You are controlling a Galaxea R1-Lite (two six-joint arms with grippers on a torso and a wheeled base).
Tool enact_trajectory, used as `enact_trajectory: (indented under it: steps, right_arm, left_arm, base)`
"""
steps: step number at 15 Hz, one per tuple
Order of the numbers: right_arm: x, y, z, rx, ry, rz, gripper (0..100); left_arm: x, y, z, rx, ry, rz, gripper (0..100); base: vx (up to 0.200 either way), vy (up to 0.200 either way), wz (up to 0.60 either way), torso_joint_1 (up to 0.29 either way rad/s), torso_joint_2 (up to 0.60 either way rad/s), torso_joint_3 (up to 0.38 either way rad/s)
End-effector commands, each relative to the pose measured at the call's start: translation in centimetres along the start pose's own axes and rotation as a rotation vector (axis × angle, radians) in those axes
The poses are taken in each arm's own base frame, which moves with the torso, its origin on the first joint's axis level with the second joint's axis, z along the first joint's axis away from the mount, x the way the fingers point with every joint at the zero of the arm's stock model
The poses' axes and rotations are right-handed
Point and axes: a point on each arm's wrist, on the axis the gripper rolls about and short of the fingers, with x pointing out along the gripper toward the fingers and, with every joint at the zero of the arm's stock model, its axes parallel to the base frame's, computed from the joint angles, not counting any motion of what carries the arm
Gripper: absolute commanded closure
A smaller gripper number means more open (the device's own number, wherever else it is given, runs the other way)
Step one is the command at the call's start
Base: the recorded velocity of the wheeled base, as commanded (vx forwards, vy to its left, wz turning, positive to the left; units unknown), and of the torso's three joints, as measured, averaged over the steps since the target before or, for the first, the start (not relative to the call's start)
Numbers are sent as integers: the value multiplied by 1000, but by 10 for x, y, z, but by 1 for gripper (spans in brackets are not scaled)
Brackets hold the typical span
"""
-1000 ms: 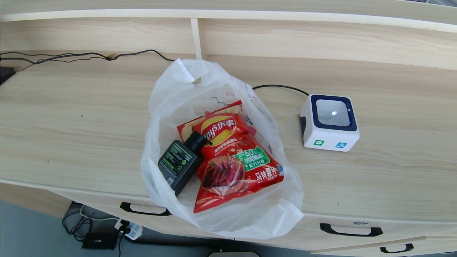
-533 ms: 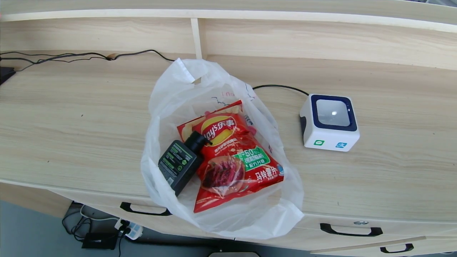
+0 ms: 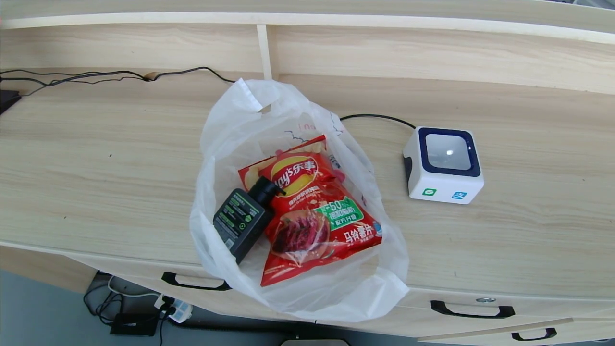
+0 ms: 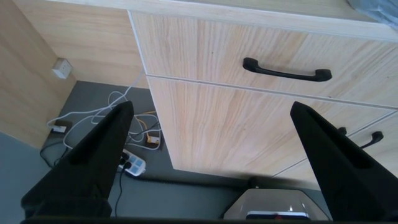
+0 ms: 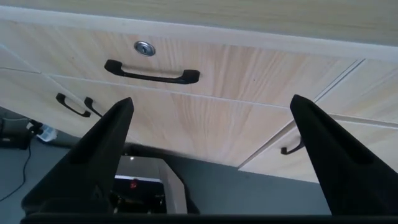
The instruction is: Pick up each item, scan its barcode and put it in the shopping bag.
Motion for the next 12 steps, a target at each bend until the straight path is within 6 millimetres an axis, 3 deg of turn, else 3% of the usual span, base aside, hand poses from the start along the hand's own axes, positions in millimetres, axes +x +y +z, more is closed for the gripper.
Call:
enact_trajectory:
  steps: [1, 12]
  right_arm:
    - [0, 0, 0, 0, 4, 1, 0]
    - [0, 0, 0, 17, 6, 1, 0]
  left_arm:
    - [0, 0, 0, 1, 2, -1, 0]
    - [0, 0, 0, 1, 0, -1, 0]
  base:
    - [0, 0, 0, 0, 0, 0]
    - [0, 0, 0, 0, 0, 0]
